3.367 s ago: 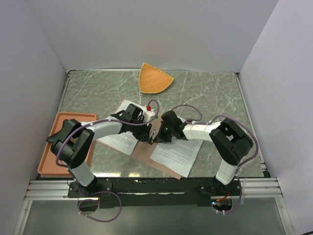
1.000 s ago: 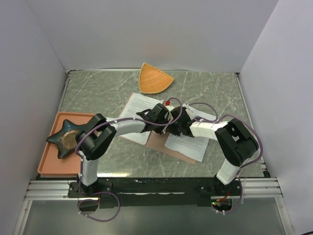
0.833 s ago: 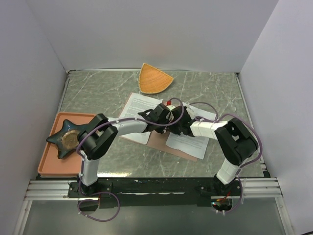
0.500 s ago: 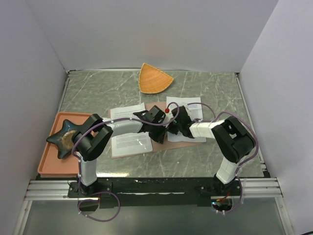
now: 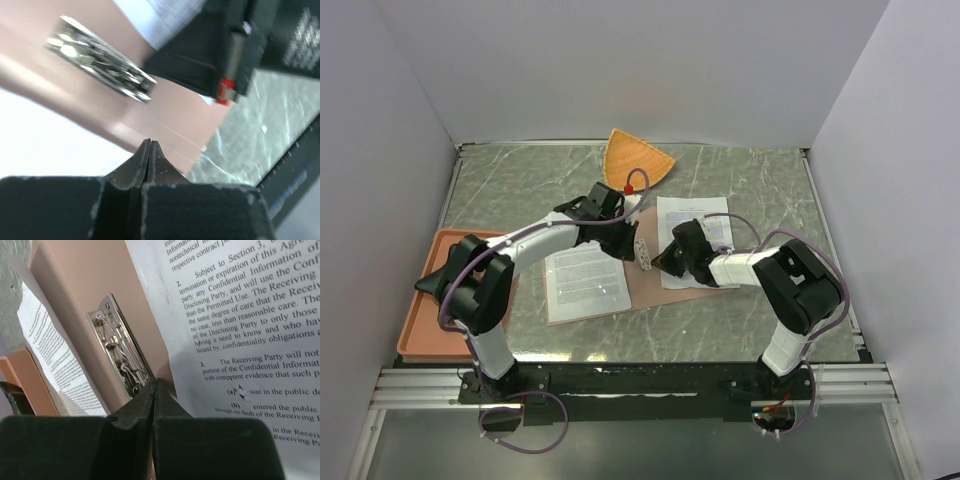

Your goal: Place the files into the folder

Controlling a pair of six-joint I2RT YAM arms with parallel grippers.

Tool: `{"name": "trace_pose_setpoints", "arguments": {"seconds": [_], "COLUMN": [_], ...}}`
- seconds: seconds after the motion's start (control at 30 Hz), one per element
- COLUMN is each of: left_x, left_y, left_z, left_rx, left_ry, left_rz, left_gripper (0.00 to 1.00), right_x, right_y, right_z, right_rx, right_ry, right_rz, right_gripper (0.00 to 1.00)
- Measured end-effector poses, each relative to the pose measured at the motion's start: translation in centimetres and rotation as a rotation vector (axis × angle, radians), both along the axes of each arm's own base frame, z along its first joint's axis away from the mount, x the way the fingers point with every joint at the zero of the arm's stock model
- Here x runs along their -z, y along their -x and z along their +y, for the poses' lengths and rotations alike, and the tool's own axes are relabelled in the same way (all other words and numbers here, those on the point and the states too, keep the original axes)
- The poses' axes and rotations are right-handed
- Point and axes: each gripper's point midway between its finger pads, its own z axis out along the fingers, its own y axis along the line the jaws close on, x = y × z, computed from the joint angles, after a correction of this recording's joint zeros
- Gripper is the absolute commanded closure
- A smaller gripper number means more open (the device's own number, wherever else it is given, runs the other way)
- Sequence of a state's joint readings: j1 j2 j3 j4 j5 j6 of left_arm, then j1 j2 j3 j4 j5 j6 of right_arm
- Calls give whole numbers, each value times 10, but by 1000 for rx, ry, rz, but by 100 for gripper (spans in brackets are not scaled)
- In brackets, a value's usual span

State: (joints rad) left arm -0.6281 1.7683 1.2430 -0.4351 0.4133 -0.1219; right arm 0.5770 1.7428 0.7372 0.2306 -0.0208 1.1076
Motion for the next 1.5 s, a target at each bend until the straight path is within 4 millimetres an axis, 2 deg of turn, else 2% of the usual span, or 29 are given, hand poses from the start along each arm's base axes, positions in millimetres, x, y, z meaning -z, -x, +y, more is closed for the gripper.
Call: {"name": "trace_pose_setpoints", "arguments": {"seconds": [0.07, 0.17, 0.5, 0.63, 0.83, 0.9, 0.97, 1.03, 1.07, 1.13, 1.2, 1.3, 1.4, 1.5], "left_x": [-5, -7, 35, 42, 43, 42, 39, 30, 24, 13, 7, 5, 13, 29], "left_y": [-10, -15, -10, -8, -11, -16, -26, -46, -58, -82, -96, -102, -99, -87], "left_z": [6, 6, 8, 6, 6, 9, 14, 16, 16, 15, 13, 7, 2, -3], "left_rx": [-33, -46, -59, -64, -86, -105, -143, -186, -206, -244, -266, -276, -275, -268], "left_ry": [-3, -10, -78, -79, -74, -74, -74, -56, -43, -16, 2, 13, -2, -48], "left_rz": [-31, -59, 17, 38, 47, 41, 39, 20, 10, -16, -28, -19, 10, 47], "left_gripper": [99, 98, 99, 99, 99, 97, 88, 80, 66, 51, 48, 46, 46, 45], "right_x": [0, -2, -2, -4, -8, -8, -9, -10, -11, -12, -13, -17, -29, -56], "right_y": [2, 5, 19, 21, 27, 27, 23, 21, 20, 18, 18, 20, 23, 25], "right_z": [0, 0, 2, 2, -14, -22, -28, -33, -34, -34, -31, -23, -15, -4], "right_rx": [-1, -4, -25, -42, -95, -113, -122, -137, -144, -161, -181, -219, -253, -288], "right_ry": [-2, -4, 11, 29, 151, 191, 219, 242, 248, 249, 240, 200, 153, 88], "right_rz": [-1, -4, -6, -4, 9, 15, 18, 14, 10, -3, -17, -45, -88, -176], "right_gripper": [100, 100, 100, 100, 99, 94, 86, 80, 78, 78, 78, 79, 80, 80]}}
